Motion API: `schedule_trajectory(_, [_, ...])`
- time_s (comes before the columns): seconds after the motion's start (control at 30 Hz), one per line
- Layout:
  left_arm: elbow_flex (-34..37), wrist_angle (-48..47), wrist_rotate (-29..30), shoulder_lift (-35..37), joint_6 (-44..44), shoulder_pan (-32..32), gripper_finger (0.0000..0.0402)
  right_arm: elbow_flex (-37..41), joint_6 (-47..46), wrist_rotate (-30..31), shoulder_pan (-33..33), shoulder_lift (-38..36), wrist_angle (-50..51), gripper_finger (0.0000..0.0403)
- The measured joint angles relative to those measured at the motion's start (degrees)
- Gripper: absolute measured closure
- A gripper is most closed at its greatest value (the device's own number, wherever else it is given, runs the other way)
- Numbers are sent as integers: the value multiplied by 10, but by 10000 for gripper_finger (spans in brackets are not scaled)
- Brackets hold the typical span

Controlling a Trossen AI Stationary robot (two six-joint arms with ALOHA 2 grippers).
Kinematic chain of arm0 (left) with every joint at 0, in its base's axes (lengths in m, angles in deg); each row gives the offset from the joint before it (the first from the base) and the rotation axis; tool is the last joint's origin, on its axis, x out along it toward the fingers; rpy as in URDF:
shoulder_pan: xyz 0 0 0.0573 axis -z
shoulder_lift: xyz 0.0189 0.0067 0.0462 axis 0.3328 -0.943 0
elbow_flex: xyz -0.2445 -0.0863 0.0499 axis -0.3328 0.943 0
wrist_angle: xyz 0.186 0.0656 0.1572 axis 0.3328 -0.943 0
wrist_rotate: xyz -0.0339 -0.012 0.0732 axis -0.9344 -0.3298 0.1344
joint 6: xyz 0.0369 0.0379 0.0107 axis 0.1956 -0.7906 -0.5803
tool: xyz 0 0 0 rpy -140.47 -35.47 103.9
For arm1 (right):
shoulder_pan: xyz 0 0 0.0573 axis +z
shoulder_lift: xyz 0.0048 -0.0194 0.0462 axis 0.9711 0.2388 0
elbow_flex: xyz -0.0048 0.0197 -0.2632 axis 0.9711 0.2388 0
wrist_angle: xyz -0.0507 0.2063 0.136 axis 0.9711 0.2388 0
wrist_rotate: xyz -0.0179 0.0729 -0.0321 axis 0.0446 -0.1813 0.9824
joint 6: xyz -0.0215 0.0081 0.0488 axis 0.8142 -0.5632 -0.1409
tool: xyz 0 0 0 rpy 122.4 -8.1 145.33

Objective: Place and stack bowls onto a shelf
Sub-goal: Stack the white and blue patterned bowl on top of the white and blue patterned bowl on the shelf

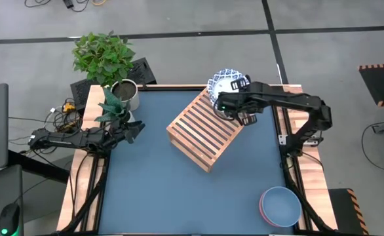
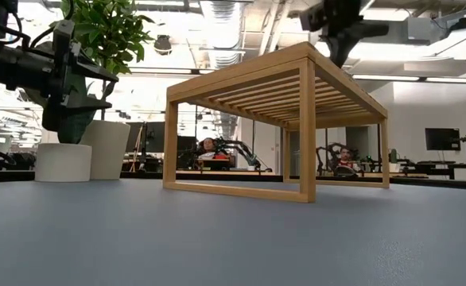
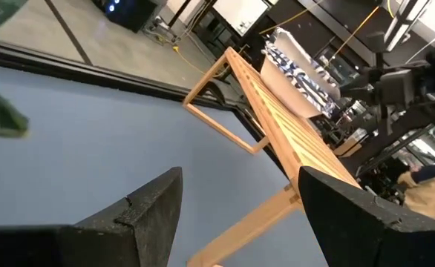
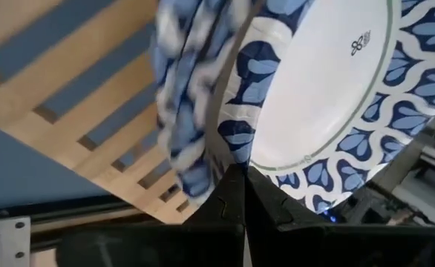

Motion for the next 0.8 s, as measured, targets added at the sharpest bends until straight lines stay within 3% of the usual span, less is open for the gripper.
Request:
schedule_trajectory(0.2, [0, 0, 2, 0, -4, 0, 148, -9, 5, -1, -6, 4, 0, 386])
schedule_trajectory(0.47, [0, -1, 29, 0, -7, 0, 148, -21, -39, -55, -7, -17, 1, 354])
schedule_trajectory(0.8, [0, -1, 30, 0, -8, 0, 148, -21, -32, -114, -10, -12, 0, 347])
